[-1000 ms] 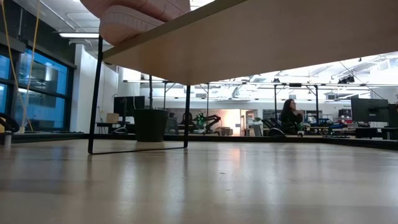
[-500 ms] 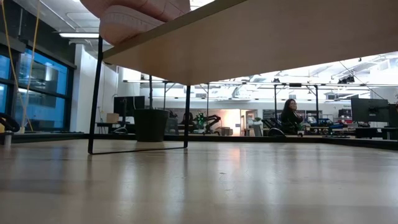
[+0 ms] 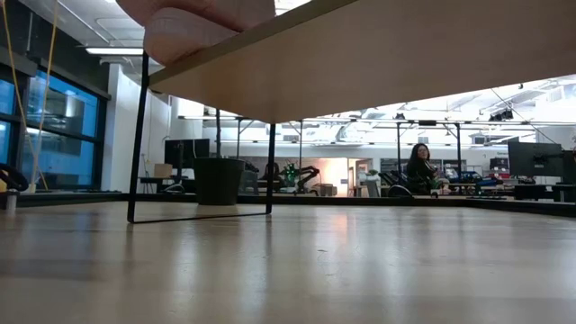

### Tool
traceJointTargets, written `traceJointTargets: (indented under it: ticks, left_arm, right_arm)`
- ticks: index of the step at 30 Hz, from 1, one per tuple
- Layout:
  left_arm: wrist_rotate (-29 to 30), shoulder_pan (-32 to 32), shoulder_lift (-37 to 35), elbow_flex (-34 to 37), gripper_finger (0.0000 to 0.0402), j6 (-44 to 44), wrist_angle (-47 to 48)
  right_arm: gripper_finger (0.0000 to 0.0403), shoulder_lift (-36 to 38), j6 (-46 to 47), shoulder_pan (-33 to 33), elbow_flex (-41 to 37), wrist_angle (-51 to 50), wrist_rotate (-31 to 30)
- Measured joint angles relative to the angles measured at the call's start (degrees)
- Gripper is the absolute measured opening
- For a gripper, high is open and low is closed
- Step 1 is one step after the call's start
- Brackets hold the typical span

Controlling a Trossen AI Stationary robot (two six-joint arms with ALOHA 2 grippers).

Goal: Pick and place slides into the shelf
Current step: Put the black pair of slides on the shelf

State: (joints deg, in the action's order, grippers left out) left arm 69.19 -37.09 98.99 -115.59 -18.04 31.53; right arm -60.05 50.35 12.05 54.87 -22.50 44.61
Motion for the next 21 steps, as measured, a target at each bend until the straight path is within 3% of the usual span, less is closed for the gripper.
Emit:
traceJointTargets:
  ticks: [6, 21]
  left_arm:
    - [-0.24, 0.01, 0.01, 0.00, 0.0156, -7.70, 6.61]
    - [-1.29, 0.01, 0.01, 0.00, 0.0156, -7.92, 7.63]
  right_arm:
    - [0.0126, -3.43, -1.58, -1.25, 0.00, 0.07, -1.11]
    - [0.0126, -5.55, -1.32, -2.83, 0.00, 1.32, -1.13]
